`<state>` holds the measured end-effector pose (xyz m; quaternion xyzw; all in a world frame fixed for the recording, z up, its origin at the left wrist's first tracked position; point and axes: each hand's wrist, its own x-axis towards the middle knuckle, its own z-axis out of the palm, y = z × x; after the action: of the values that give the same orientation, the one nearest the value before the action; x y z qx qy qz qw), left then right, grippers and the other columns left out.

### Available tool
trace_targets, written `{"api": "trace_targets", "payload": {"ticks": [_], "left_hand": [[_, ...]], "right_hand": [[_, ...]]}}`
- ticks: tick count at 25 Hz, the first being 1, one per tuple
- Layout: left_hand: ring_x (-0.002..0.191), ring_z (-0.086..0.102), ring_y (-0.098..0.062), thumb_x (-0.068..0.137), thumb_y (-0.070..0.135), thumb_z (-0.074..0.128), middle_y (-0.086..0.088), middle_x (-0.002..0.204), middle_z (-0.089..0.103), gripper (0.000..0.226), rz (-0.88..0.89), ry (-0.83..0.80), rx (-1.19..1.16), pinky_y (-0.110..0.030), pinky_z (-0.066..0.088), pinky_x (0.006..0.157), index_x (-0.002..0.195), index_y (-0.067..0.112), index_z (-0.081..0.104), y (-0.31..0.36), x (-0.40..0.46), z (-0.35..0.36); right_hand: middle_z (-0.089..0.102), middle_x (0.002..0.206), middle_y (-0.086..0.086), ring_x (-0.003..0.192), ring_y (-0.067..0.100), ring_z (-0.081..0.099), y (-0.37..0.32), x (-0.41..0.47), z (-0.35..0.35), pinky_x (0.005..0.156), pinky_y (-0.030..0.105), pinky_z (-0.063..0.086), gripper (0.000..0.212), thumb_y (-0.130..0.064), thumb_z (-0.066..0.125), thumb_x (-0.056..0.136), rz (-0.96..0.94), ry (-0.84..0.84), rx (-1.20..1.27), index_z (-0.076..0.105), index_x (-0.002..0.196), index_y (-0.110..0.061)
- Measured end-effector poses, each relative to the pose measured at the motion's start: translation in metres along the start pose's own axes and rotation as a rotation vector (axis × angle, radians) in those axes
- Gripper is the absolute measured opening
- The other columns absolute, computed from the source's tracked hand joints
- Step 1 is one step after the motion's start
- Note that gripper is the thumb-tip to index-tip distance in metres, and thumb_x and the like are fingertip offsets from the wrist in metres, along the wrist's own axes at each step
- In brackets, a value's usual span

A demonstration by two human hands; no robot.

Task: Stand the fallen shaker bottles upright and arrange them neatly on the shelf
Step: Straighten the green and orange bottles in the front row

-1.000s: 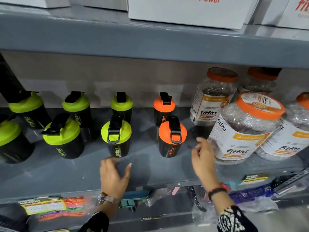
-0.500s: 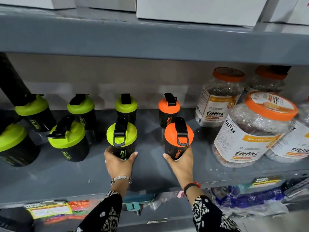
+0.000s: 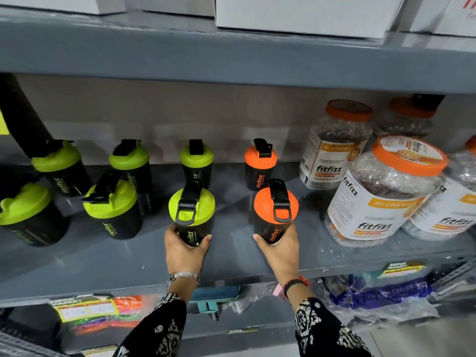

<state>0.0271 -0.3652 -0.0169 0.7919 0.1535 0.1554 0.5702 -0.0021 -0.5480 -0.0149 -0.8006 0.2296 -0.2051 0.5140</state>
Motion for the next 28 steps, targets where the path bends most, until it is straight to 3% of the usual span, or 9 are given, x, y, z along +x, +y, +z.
{"api": "trace_targets", "payload": {"ticks": [10,16,28], "left_hand": [[0.102,0.057,-0.036,0.059,0.016,0.084,-0.021,0.112,0.056,0.066,0.005,-0.027,0.025,-0.044,0.047,0.087,0.109,0.004,0.044,-0.0007,-0.0034,-0.004],[0.101,0.056,-0.036,0.058,0.015,0.085,-0.022,0.111,0.056,0.066,0.023,-0.028,0.034,-0.042,0.047,0.086,0.108,0.003,0.044,-0.0035,-0.0037,-0.005],[0.103,0.056,-0.038,0.06,0.017,0.084,-0.024,0.115,0.054,0.069,0.029,-0.025,0.069,-0.046,0.048,0.087,0.113,-0.001,0.043,-0.0022,-0.0066,-0.0047]], "right_hand": [[0.064,0.103,0.006,0.088,0.016,0.055,0.0008,-0.0048,-0.0036,0.083,0.026,0.044,0.06,-0.022,0.084,0.057,0.0,0.003,-0.019,0.049,0.105,-0.016],[0.065,0.102,0.007,0.093,0.022,0.06,0.0011,-0.0048,-0.0027,0.084,0.026,0.045,0.057,-0.022,0.084,0.058,-0.012,0.01,-0.027,0.05,0.103,-0.016],[0.064,0.103,0.004,0.092,0.019,0.059,0.0033,-0.0044,-0.0023,0.085,0.028,0.047,0.059,-0.023,0.083,0.058,-0.021,0.005,-0.01,0.05,0.107,-0.018]]}}
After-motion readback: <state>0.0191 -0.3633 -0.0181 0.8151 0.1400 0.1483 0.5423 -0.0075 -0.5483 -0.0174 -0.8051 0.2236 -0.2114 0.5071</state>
